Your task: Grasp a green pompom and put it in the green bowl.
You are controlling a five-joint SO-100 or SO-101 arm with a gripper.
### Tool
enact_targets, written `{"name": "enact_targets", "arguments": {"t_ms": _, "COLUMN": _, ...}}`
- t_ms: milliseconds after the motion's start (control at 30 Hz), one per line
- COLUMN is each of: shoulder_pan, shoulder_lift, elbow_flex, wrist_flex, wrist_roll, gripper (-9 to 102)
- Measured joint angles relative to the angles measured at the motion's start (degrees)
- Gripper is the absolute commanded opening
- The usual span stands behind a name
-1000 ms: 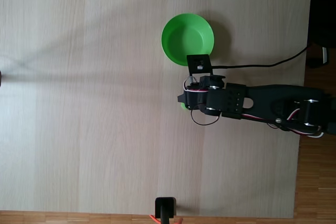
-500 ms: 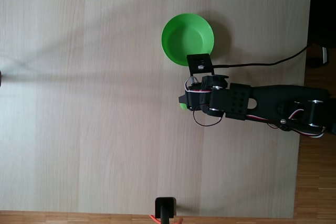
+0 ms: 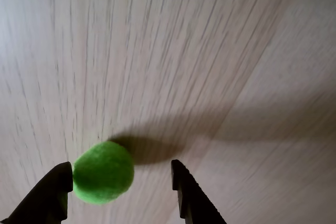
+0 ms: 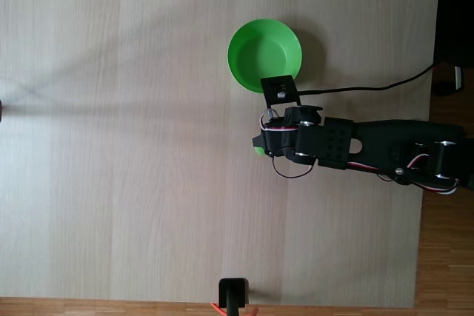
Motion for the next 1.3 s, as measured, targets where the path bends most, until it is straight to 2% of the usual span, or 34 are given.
{"name": "enact_targets", "arguments": {"t_ms": 633, "shoulder_pan": -4.04, "shoulder_lift": 0.0, "elbow_flex": 0.0, "wrist_flex": -0.18, "wrist_roll": -1.93, "gripper": 22}}
{"name": "enact_targets", "arguments": {"t_ms": 1300, "shoulder_pan": -3.96, "shoulder_lift": -3.25, "elbow_flex": 0.0, "wrist_flex": -0.53, "wrist_roll": -1.93, "gripper": 22}}
